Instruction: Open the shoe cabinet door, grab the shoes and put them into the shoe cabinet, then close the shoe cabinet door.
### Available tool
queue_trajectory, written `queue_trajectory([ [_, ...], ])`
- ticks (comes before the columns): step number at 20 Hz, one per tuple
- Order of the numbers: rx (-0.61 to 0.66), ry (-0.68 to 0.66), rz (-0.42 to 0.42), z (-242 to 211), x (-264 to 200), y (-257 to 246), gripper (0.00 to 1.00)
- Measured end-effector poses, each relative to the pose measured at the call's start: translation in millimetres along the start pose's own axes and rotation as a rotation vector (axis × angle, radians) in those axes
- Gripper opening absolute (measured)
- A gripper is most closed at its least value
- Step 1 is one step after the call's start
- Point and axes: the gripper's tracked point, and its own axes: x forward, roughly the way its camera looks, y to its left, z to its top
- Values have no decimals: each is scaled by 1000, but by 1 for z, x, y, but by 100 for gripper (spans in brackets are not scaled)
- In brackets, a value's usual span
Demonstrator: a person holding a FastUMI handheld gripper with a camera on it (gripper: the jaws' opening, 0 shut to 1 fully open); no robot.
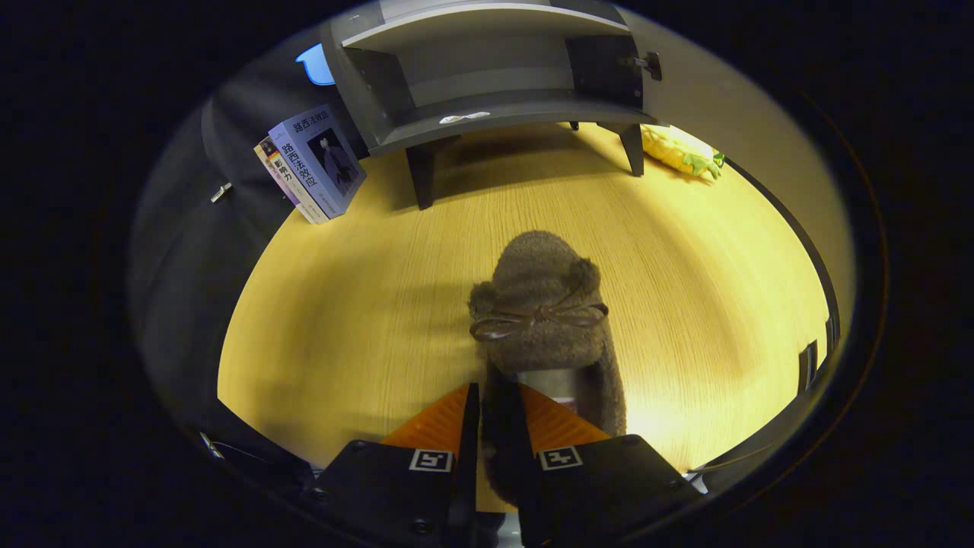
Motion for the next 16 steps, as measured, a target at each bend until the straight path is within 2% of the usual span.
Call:
queue_trajectory([
  [4,-19,-76,-19,15,17,-5,22],
  [10,35,-145,-41,45,41,-17,27],
  [16,-9,-190,-77,60,59,-21,27],
])
